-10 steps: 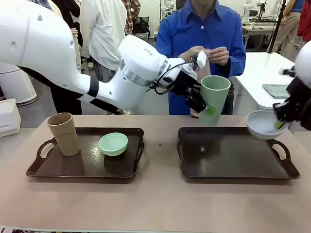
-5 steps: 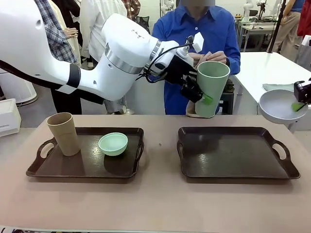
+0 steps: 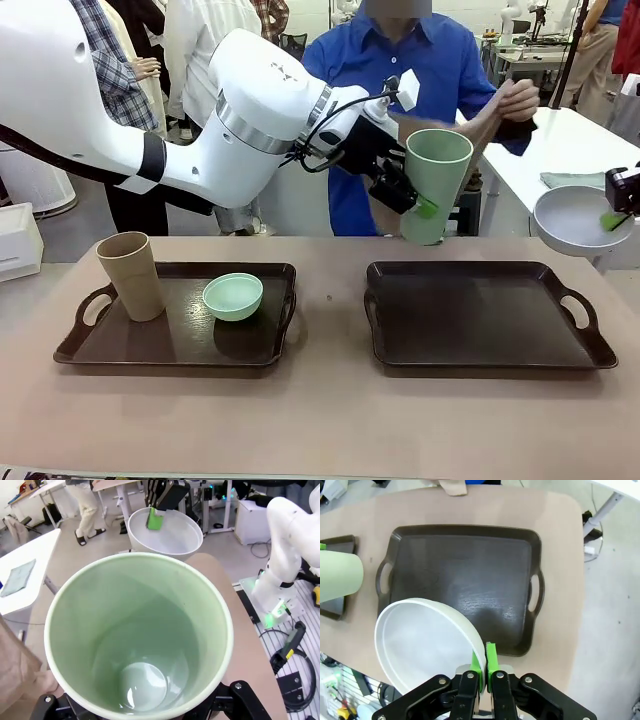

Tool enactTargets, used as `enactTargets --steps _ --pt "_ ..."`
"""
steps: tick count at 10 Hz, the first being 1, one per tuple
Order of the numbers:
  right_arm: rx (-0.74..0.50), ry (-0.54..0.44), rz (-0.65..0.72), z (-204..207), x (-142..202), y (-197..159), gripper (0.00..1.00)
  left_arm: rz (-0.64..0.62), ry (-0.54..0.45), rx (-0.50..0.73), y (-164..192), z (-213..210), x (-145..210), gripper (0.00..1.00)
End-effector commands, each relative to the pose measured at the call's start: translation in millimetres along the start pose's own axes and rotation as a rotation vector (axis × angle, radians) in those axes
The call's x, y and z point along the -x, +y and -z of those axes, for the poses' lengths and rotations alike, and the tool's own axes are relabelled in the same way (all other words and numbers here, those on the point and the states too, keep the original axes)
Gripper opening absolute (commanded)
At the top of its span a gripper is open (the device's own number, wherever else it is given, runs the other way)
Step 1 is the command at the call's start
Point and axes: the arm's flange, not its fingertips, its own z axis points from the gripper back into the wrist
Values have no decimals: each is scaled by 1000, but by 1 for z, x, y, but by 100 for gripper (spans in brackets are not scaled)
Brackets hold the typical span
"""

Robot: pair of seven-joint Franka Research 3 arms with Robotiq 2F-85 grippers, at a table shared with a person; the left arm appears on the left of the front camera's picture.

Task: Set up a tray with a mat and arrange the tableware.
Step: Place the Picnic Bowl and Reusable plastic cup back onto the Handle tray in front of the human's position.

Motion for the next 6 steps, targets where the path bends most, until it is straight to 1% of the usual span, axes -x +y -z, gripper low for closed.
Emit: enactTargets --steps 1,6 --pt "5 -7 -3 0 0 1 0 10 -9 -8 2 -1 -1 27" --pt "5 -7 -3 0 0 1 0 10 -9 -8 2 -1 -1 27"
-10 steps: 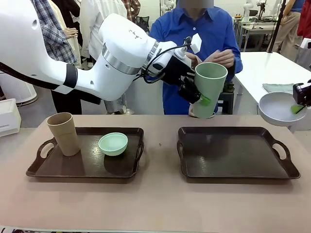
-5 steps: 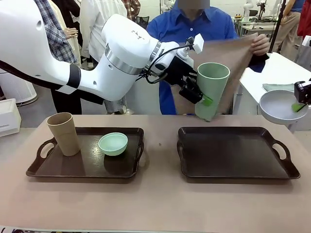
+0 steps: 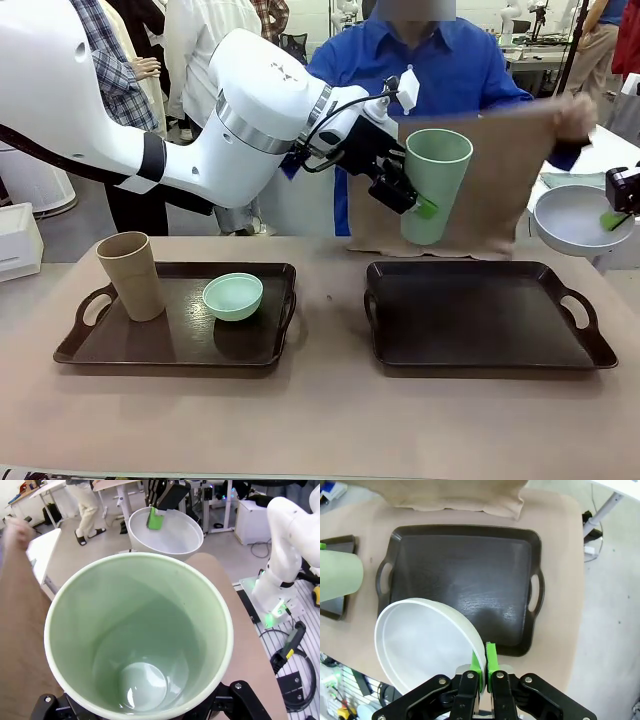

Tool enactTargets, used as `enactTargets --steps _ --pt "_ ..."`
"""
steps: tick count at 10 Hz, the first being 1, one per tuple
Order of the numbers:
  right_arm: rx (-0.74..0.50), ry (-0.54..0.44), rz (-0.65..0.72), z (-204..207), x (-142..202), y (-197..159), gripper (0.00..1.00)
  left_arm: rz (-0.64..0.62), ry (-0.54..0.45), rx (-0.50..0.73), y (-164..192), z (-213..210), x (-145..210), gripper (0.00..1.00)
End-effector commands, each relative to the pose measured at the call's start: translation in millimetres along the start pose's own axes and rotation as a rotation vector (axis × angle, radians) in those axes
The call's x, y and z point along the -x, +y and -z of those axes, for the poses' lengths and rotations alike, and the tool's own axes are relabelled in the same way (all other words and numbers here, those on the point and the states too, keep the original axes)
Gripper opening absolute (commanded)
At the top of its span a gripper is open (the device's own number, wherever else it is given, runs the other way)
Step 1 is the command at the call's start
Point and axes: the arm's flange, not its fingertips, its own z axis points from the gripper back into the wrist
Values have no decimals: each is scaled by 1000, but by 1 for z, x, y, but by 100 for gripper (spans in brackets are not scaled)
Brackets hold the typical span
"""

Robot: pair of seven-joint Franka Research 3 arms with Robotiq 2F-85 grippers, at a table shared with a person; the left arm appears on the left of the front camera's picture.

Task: Set up a tray with a mat and arrange the tableware.
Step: Place the Picnic Bowl and Reusable plastic cup back onto the Handle tray in front of the human's position.

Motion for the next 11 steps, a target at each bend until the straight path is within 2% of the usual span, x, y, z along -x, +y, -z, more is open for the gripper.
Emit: enactTargets --steps 1,11 --pt "5 -7 -3 0 -1 1 0 11 -9 -7 1 -1 -2 27" --pt "5 -7 -3 0 -1 1 0 11 -9 -7 1 -1 -2 27"
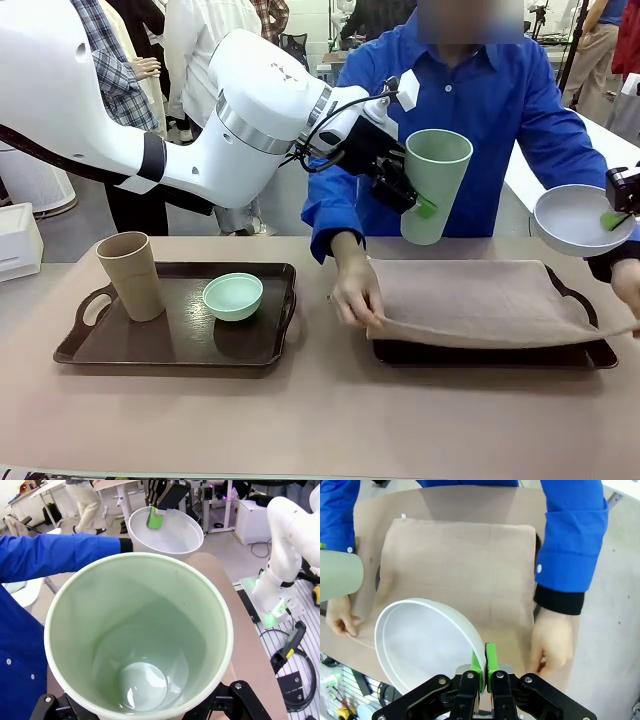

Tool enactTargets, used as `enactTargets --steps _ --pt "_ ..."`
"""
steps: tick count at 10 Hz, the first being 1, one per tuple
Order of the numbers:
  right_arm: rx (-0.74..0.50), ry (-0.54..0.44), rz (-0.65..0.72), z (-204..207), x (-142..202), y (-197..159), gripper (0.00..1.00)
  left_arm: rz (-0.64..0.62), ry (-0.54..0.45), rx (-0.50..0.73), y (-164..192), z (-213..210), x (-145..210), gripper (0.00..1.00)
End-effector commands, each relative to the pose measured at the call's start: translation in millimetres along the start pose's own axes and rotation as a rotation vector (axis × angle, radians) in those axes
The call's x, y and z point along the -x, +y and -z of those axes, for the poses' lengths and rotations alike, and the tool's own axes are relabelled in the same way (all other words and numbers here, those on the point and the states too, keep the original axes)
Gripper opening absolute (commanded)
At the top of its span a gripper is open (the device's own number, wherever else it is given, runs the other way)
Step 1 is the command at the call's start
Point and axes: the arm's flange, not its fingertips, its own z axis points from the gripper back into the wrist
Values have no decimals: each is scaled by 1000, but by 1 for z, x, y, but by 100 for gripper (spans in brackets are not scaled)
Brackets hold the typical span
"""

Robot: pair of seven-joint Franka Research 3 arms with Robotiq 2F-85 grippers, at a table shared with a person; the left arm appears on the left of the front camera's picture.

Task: Set up a tray with a mat and arrange the tableware.
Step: Place the Picnic Bowl and Reusable plastic cup back onto the Handle tray in front of the human's position.

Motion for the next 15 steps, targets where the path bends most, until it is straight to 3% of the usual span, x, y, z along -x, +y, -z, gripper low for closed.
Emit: enactTargets --steps 1,15 --pt "5 -7 -3 0 -1 1 0 11 -10 -7 1 -1 -2 27" --pt "5 -7 -3 0 -1 1 0 11 -10 -7 1 -1 -2 27"
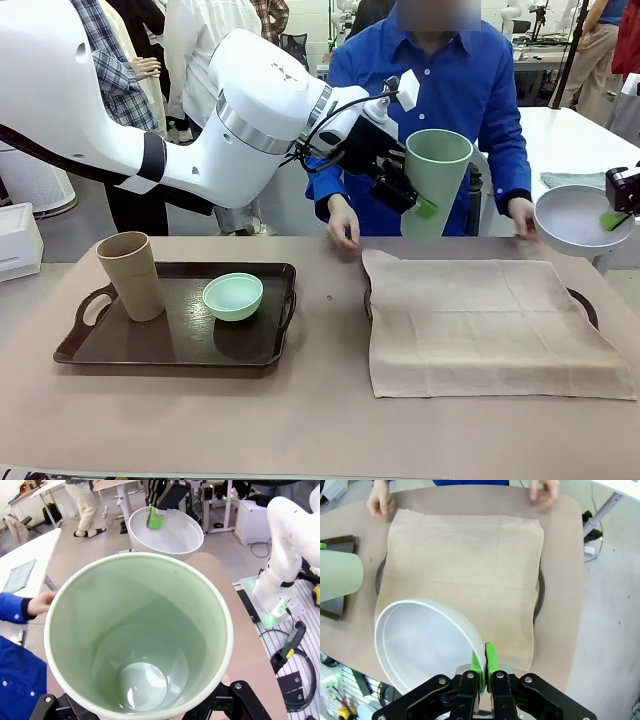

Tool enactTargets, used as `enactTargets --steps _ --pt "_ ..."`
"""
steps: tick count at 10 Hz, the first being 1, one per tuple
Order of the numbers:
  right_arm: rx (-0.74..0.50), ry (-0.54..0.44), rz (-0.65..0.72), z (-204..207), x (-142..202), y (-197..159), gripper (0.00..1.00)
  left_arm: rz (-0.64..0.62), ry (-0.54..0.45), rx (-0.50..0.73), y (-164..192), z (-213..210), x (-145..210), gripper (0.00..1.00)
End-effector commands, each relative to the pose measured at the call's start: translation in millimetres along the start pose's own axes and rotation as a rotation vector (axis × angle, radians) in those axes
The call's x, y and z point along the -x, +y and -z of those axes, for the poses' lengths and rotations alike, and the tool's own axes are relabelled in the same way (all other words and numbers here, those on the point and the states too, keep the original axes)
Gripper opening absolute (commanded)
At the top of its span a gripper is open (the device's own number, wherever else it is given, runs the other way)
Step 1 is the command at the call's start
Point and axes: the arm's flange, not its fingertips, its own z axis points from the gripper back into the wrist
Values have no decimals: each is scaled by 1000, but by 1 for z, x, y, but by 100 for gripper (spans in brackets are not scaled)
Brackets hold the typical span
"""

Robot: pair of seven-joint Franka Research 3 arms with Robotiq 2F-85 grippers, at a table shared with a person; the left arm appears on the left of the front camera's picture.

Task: Set up a tray with a mat and arrange the tableware.
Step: Place the Picnic Bowl and Reusable plastic cup back onto the Handle tray in front of the human's position.

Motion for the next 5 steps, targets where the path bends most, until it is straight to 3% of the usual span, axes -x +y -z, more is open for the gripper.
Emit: enactTargets --steps 1,3,4,5 --pt "5 -7 -3 0 0 1 0 10 -10 -6 1 -1 -2 27" --pt "5 -7 -3 0 0 1 0 10 -10 -6 1 -1 -2 27" --pt "0 0 0 0 0 0 5 0 0 0 0 0 0 85" --pt "-10 33 -6 17 -6 -1 5 45 -33 64 4 8 14 85"
